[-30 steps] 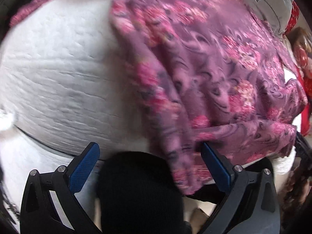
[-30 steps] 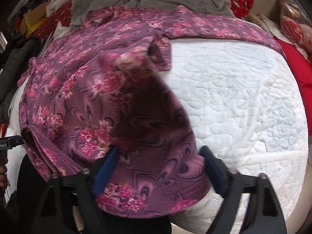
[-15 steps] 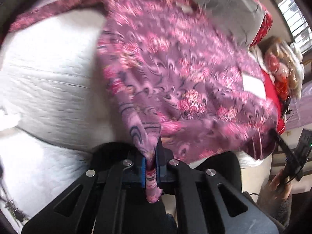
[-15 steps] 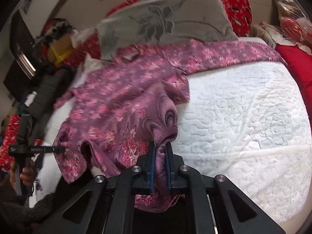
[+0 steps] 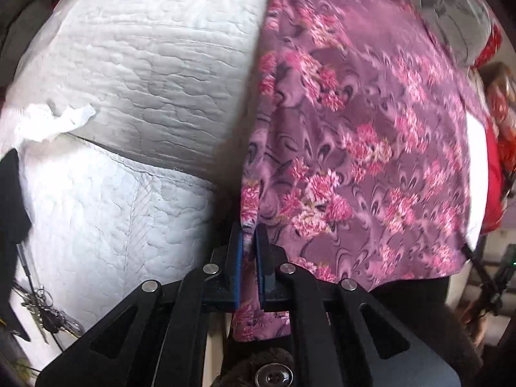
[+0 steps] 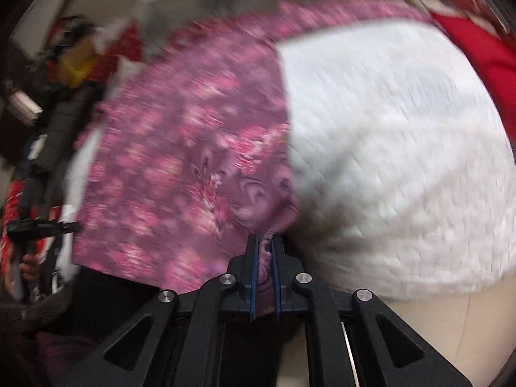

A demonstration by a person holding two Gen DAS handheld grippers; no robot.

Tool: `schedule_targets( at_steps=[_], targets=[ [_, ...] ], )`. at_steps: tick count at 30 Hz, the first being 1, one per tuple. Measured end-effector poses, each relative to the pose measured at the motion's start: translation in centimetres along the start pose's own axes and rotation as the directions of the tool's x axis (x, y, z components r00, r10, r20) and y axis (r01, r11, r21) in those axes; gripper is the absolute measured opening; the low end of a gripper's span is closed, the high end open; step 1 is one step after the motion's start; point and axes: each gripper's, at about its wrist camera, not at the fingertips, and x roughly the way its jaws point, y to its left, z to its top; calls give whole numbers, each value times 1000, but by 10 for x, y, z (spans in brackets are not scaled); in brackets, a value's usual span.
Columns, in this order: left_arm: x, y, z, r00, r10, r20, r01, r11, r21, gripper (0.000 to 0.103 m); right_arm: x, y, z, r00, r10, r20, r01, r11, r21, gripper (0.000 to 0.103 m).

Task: Fold small clothes

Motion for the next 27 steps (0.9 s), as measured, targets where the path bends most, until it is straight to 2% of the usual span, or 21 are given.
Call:
schedule_targets(
  at_steps=[2,3,5,6,7,9,10,11,12,15,18,19,21,22,24,26,27],
  targets=[
    [-10,3,6,999,-25,43,25,1000,-4,5,4,-10,6,1000,18,-11,-18,999,52,7],
    [-20,1,12,996,-15,84,14,1000,11,6,-1,-12,13,1000,17,10,-17,998,63,12],
    [-36,-11,29,987,3,164,-13,998,56,8,-11,-14,30,998,1,63,-6,998,67,12],
    [-41,-17,37,983,2,186,-16,997,73,14,-17,-14,42,995,0,103,-8,998,70,13],
    [-44,-24,47,979,0,205,-18,996,87,26,-20,-14,54,991,3,134,-13,997,73,13],
    [-47,-48,74,967,9,253,-38,993,110,44,-20,-7,85,984,17,178,-29,998,63,18],
    [-45,-63,90,960,10,280,-46,991,123,46,-17,-2,99,982,17,189,-28,998,55,22],
    [-44,-71,103,957,6,291,-47,990,134,46,-14,3,111,980,15,198,-25,998,49,33],
    [-42,-82,114,956,3,293,-46,989,140,47,-5,11,129,978,14,208,-24,999,46,41],
    [-26,-112,151,957,2,291,-45,989,143,50,25,24,164,978,28,209,-40,998,52,42],
    [5,-136,178,955,59,292,-104,984,143,50,62,35,191,978,12,210,-23,998,52,42],
    [19,-140,186,956,83,280,-127,982,142,50,77,38,196,981,-2,194,-6,999,39,41],
    [38,-140,194,964,114,241,-151,979,140,50,110,39,204,993,-46,105,45,999,11,39],
    [43,-139,196,965,115,236,-151,979,140,54,111,38,207,992,-39,118,40,999,-6,38],
    [40,-137,195,953,96,287,-142,979,146,62,96,28,220,985,-6,171,6,1000,2,35],
    [42,-136,198,954,92,284,-142,977,160,65,69,-3,239,965,-29,260,9,997,76,40],
    [42,-134,199,955,85,285,-136,977,162,66,55,-29,250,949,-69,308,27,990,138,41]
  ],
)
